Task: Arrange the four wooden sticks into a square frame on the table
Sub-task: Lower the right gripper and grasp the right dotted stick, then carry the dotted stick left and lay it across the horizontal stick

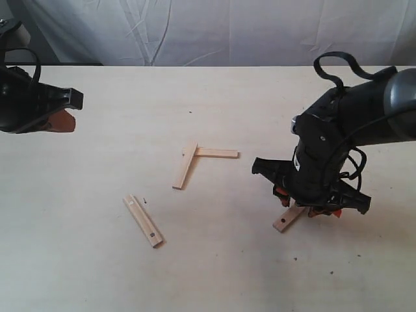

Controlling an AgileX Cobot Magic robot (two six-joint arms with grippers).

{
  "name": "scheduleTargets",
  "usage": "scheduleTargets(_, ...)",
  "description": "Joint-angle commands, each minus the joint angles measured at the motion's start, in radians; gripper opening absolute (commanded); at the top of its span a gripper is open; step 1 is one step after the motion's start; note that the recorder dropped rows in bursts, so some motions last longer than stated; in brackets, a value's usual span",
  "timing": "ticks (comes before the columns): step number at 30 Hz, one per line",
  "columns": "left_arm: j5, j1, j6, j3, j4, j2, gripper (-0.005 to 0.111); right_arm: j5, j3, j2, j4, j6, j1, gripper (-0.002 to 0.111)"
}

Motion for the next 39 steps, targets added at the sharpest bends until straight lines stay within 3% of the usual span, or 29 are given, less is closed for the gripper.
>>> scheduleTargets(1, -0.011, 0.0, 0.004, 0.003, -0.016, -0.008, 0.0, -0.019, -0.003, 0.037, 0.013, 0.005, 0.0, 0.045)
scheduleTargets(5, -0.015, 0.0, 0.004, 0.003, -0.016, -0.008, 0.0, -0.047, -0.003, 0.061, 0.066, -0.034, 0.0, 0.042)
scheduleTargets(11, -0.017, 0.0, 0.004, 0.003, -0.016, -0.008, 0.0, -0.032, -0.003, 0.071, 0.093, -0.068, 0.0, 0.0)
scheduleTargets(19, -0.019, 0.0, 0.004, 0.003, -0.012, -0.008, 0.0, -0.069, -0.061, -0.007, 0.091, -0.208, 0.0, 0.0)
scheduleTargets(27, -0.025, 0.0, 0.004, 0.003, -0.006, -0.008, 0.0, 0.023, -0.299, 0.036, 0.241, -0.533, 0.02, 0.0)
scheduleTargets(39, -0.038, 0.0, 0.004, 0.003, -0.006, -0.008, 0.0, 0.054, -0.453, 0.236, 0.253, -0.533, 0.057, 0.0)
